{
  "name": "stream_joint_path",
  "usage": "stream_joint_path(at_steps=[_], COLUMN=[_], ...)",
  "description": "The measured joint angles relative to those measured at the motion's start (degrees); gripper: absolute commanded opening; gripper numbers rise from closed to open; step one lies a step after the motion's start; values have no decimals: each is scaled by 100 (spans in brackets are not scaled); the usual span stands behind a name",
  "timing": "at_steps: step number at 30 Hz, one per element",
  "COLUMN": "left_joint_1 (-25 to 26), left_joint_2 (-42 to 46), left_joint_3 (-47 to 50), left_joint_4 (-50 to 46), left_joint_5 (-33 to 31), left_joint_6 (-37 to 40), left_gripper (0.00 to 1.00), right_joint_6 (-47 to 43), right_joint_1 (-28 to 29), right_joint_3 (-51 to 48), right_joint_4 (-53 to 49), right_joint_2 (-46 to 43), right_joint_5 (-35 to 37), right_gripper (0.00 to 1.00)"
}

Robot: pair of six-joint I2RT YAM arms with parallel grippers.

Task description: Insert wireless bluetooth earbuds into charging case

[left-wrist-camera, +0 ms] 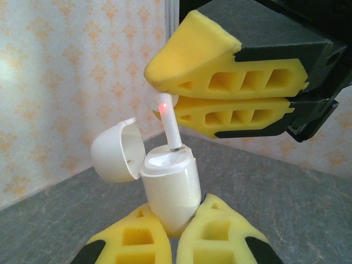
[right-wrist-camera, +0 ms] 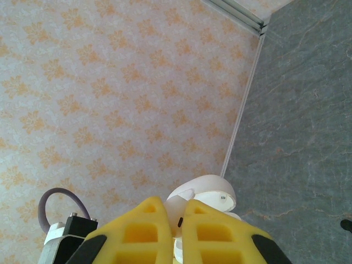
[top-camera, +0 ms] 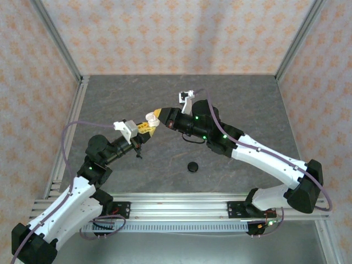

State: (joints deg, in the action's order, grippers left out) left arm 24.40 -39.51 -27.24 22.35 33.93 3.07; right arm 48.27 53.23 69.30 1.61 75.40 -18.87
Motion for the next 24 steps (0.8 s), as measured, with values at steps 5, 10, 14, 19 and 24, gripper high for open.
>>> stream_joint_path(at_steps=[5,10,14,19,24], left_joint_1=[0,0,0,0,0], left_joint_2=[-2,-2,-28,-28,-33], left_joint_3=[0,0,0,0,0], left_joint_4=[0,4,24,24,22], left_joint_5=[-37,-37,-39,-42,-39], left_joint_6=[0,2,2,2,2], left_gripper=[0,0,0,0,0], right_joint_6=[20,42,61,66,70], right_joint_1=[50,85,90,111,138], right_joint_3=[0,0,0,0,0], right_joint_4=[9,20,13,-87,-278], right_joint_2=[-2,-2,-2,-2,-2], right_joint_5=[28,72,114,181,264], right_gripper=[9,9,8,8,9])
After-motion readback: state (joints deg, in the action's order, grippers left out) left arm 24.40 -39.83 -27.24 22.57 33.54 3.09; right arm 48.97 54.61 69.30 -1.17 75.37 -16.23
